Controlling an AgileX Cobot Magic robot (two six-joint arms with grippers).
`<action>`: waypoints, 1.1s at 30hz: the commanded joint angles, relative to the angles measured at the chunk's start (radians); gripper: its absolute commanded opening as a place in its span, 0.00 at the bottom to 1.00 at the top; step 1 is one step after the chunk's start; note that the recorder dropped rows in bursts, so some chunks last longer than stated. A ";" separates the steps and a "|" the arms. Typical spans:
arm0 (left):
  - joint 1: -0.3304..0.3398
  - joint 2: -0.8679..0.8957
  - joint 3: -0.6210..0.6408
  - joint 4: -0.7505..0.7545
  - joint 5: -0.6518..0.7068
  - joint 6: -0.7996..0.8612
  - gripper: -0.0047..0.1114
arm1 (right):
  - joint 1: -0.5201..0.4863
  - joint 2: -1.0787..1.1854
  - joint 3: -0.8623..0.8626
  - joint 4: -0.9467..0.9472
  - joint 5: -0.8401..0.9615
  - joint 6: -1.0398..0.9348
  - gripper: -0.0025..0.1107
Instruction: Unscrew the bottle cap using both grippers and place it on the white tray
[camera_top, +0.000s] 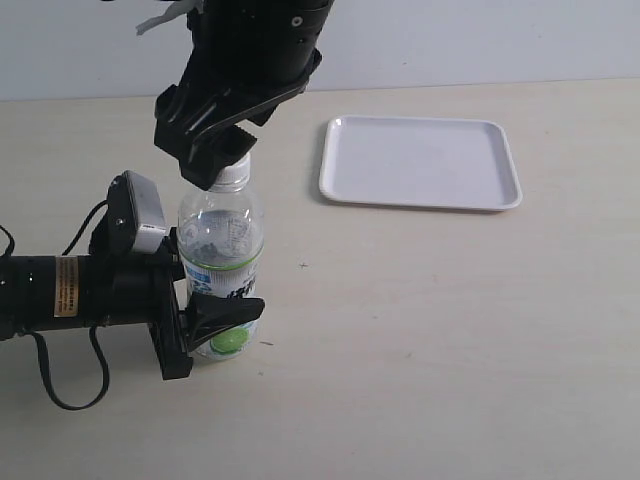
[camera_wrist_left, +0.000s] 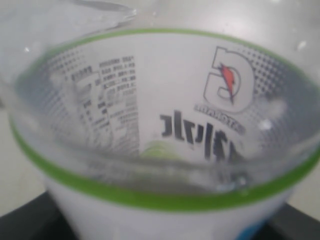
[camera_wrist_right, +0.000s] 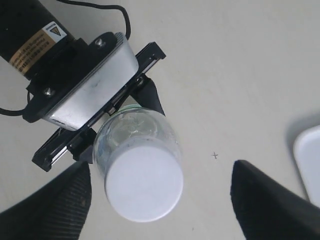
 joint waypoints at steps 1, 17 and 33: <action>-0.008 -0.007 0.000 -0.004 -0.024 -0.007 0.04 | 0.002 0.002 -0.003 -0.005 -0.033 0.001 0.65; -0.008 -0.007 0.000 -0.004 -0.024 -0.007 0.04 | 0.002 0.002 0.001 0.050 -0.030 0.001 0.64; -0.008 -0.007 0.000 -0.004 -0.024 -0.007 0.04 | 0.002 0.016 0.001 0.040 -0.005 0.001 0.64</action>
